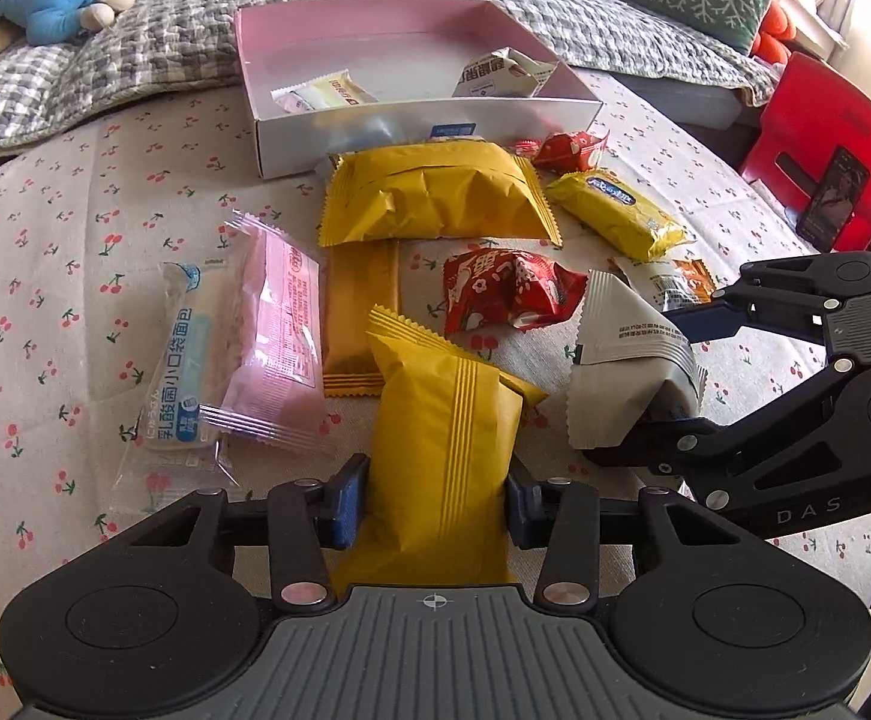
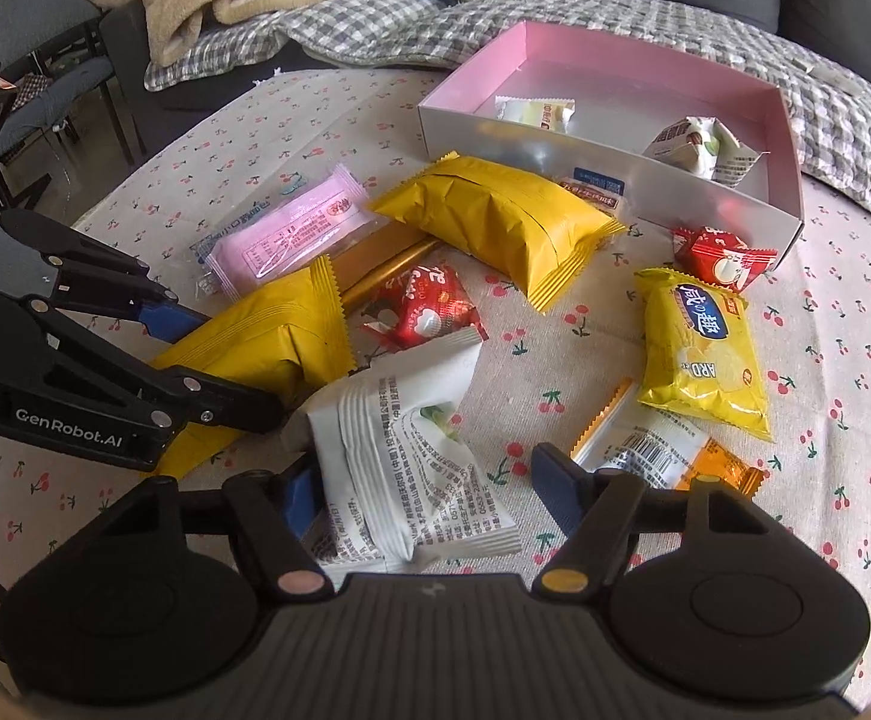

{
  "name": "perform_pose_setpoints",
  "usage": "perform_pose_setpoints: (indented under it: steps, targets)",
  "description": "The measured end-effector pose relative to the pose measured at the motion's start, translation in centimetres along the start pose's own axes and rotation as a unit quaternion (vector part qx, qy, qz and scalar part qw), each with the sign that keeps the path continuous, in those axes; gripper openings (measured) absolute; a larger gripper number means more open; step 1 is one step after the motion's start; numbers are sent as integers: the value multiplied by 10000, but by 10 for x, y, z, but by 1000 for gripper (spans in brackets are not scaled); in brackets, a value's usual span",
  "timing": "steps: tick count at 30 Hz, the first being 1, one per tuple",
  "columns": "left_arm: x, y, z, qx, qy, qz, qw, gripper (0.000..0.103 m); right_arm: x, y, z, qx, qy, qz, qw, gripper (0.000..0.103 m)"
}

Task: Organize snacks
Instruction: 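Grasp the yellow pillow packet with left tool while right tool grasps the white paper packet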

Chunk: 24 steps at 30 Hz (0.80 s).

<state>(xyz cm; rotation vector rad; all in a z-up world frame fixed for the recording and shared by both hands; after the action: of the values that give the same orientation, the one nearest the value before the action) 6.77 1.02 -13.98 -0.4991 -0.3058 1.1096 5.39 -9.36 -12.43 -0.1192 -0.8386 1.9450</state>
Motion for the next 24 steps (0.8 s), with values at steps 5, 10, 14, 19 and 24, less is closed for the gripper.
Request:
perform_pose_setpoints:
  steps: [5,10,14,19,24]
  targets:
    - [-2,0,1,25,0,105,9999,40,0,-3,1,27,-82,44,10000,48]
    - [-1,0,1,62,32,219,9997,39,-6,-4,3,56,-241,-291,9993,43]
    - [-2,0,4,73,67,270,9996,39,-10,-3,8,46,-292,-446,9986,43]
    - [-5,-1,7,41,109,271,9996,39,-11,-4,18,-62,-309,-503,9982,43]
    - [-8,-5,12,-24,150,311,9994,39,-13,-9,27,-183,-328,-529,9979,43]
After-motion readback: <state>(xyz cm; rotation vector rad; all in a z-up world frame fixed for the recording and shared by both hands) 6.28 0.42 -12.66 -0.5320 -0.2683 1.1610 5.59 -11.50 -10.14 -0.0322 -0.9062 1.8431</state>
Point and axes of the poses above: each gripper's, at about its wrist camera, not at the fingertips, and z roughly against the way its jaws point, x to its left, y to its underside, the point moved 10 cm from there along -z, roughly the way its jaws point, and after that the axes turned 9 degrees about -y, right-handed, at the moved point
